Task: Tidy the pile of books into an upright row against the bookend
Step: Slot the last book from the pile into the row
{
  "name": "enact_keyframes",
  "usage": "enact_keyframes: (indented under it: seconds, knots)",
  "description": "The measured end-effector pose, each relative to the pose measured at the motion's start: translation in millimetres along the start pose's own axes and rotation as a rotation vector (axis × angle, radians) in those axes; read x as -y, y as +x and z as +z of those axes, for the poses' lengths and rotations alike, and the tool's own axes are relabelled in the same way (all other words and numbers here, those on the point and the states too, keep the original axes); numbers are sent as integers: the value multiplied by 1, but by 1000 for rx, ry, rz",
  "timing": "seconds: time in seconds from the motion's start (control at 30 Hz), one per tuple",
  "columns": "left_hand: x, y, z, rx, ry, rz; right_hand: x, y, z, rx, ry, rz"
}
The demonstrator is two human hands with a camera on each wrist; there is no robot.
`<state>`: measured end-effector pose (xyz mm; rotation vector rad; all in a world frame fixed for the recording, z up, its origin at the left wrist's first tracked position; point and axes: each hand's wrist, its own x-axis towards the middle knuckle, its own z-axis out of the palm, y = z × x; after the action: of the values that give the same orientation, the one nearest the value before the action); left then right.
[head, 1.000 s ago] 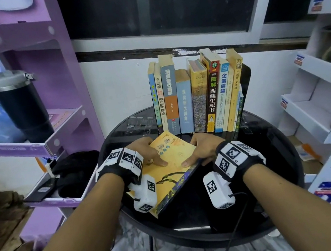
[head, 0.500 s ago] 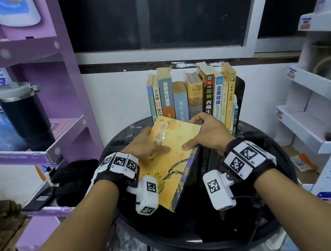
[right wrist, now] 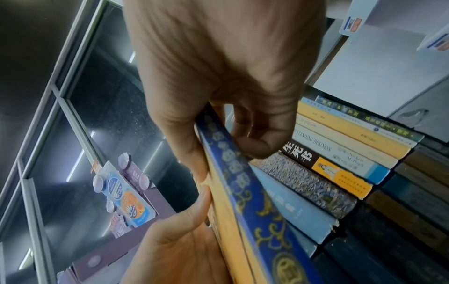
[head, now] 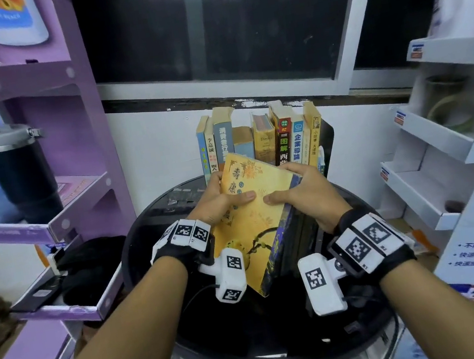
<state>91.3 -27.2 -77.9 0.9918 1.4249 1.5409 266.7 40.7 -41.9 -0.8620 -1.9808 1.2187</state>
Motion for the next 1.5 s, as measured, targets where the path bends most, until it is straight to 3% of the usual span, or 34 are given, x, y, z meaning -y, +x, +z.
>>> enact_keyframes:
  seconds: [0.3, 0.53, 0.73, 1.1, 1.23, 1.5]
  knots:
    - [-4, 14, 34, 52, -14, 37, 2, -13, -31, 86, 29, 57]
    - [-10, 33, 65, 65, 71, 50, -9, -11, -53, -60, -43, 15]
    - [-22, 46, 96, 74, 219, 172, -14, -10, -82, -185, -52, 15]
    - [-40, 77, 142, -431, 535, 679, -10, -11, -150, -306, -195, -12]
    - [-41, 91, 152, -430, 701, 790, -13, -7, -162, -345, -228, -3]
    - [-29, 122, 163, -459, 1206, 811, -19, 7, -174, -387, -264, 10]
